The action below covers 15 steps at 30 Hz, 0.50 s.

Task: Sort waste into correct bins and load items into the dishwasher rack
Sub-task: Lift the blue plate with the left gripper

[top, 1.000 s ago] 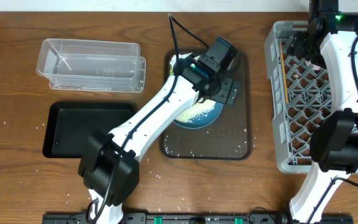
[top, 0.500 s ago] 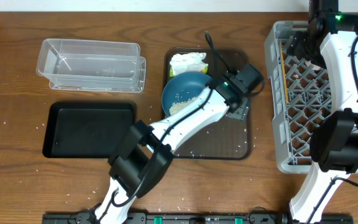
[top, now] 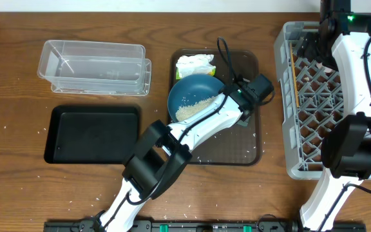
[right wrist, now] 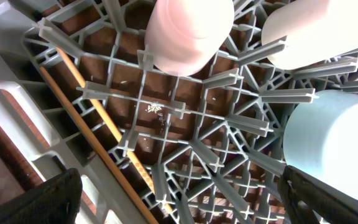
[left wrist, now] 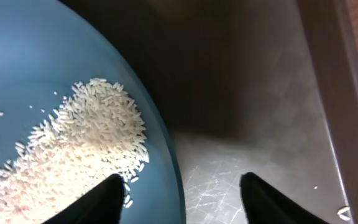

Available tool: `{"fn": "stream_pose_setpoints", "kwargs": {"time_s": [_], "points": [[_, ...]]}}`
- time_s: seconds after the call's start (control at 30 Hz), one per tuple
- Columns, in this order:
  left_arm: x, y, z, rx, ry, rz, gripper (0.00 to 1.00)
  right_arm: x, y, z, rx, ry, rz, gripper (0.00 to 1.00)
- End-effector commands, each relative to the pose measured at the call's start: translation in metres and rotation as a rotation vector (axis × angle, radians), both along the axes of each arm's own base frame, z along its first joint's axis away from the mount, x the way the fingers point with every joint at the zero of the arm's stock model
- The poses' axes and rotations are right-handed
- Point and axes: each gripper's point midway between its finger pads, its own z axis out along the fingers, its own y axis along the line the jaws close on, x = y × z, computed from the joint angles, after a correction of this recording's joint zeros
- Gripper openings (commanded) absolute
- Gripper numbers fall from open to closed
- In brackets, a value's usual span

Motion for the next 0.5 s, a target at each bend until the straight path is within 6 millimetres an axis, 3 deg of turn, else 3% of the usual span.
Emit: {"fn": "stream_pose_setpoints", "kwargs": {"time_s": [0.0, 0.33, 0.47], "points": [[0.0034, 0.0043, 0.0013, 0.015, -0.018, 0.014, 0.57, -0.0021, -0.0014, 0.0087, -0.003, -0.022, -0.019, 0.99], [-0.0003, 0.0086, -0.0069, 0.029, -0.006, 0.014, 0.54, -0.0020, -0.0014, 0.0088, -0.003, -0.023, -0.019, 0.99], [-0.0003, 0.0087, -0.0070, 0.029, -0.006, 0.014, 0.47, -0.0020, -0.0014, 0.0088, -0.003, -0.023, -0.019, 0.99]]}}
